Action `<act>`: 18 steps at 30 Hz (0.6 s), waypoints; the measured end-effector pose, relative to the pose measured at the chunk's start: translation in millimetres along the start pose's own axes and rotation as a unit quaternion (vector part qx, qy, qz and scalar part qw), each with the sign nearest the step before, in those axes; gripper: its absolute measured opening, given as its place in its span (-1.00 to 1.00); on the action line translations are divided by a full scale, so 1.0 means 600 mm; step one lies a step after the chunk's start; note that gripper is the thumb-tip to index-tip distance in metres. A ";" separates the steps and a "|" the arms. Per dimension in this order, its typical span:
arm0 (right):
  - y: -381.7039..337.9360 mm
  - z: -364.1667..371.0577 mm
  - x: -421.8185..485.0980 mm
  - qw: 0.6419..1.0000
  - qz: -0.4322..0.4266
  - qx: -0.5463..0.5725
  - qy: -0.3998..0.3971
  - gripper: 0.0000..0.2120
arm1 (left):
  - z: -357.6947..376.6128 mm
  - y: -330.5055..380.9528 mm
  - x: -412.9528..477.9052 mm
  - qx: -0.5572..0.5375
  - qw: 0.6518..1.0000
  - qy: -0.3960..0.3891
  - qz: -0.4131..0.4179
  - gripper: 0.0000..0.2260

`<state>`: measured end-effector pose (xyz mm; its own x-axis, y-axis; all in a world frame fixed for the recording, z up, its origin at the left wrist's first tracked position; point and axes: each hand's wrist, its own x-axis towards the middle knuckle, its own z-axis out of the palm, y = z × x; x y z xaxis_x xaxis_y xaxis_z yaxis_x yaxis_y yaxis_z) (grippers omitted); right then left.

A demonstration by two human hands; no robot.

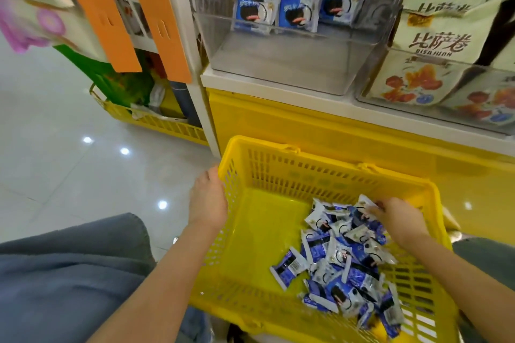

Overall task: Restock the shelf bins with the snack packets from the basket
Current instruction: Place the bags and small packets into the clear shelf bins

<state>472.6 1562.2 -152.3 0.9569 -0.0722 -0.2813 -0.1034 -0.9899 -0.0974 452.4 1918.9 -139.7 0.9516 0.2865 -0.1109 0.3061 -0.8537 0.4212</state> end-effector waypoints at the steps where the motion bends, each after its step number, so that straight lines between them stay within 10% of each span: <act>1: -0.005 -0.014 -0.006 1.000 -0.017 0.015 0.018 -0.81 | -0.002 0.009 -0.004 0.007 1.000 0.015 0.026 -0.62; 5: -0.040 -0.060 -0.039 0.987 -0.126 0.093 0.024 -0.83 | 0.002 0.068 -0.037 -0.091 0.986 -0.033 0.136 -0.53; 11: -0.103 -0.091 -0.111 0.953 -0.207 0.220 -0.011 -0.88 | 0.034 0.139 -0.111 -0.270 0.875 -0.370 0.159 -0.34; 18: -0.100 -0.096 -0.131 0.895 -0.154 0.414 -0.055 -0.87 | 0.038 0.150 -0.126 -0.357 0.854 -0.357 0.129 -0.68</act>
<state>419.0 1620.2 -69.5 0.9466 0.2467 -0.2076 -0.0486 -0.5272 -0.8483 408.4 1810.4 -113.8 0.8367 -0.4266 -0.3435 0.2317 -0.2926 0.9277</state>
